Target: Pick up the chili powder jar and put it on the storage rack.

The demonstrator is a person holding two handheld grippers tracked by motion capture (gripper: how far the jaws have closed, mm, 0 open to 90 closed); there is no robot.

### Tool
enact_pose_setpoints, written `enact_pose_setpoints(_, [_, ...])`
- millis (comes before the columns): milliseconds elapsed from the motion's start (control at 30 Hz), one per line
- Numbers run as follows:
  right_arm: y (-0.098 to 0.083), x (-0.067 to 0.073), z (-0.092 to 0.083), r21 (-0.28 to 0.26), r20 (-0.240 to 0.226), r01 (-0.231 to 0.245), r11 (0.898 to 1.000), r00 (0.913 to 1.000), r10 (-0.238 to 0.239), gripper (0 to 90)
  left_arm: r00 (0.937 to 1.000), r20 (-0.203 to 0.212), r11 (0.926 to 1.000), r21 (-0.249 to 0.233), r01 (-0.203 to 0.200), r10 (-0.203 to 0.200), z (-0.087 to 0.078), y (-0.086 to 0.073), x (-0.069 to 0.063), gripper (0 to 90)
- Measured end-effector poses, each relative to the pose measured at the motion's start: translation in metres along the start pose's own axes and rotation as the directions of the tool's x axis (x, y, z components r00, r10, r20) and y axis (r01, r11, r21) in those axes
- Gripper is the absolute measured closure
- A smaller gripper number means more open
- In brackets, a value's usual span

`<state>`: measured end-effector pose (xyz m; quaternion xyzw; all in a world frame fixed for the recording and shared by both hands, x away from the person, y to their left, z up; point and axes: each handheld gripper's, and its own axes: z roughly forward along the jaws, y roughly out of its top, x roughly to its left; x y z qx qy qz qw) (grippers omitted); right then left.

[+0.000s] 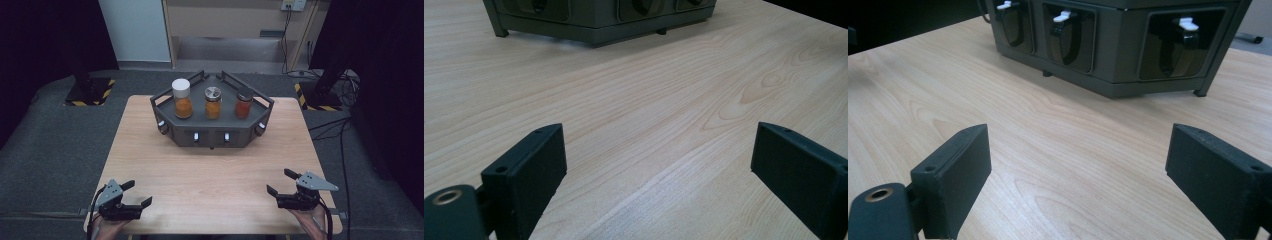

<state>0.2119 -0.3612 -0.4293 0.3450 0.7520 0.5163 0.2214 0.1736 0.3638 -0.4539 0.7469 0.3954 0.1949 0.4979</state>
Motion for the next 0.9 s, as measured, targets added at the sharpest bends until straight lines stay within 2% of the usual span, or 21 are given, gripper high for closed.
enact_pose_setpoints(900, [-0.0012, -0.0013, 0.0047, 0.023, -0.017, 0.022, 1.000, 0.9996, -0.021, 10.8, 1.0000, 0.003, 1.0000, -0.006, -0.001, 0.001, 0.0002, -0.0004, 0.0009, 7.2])
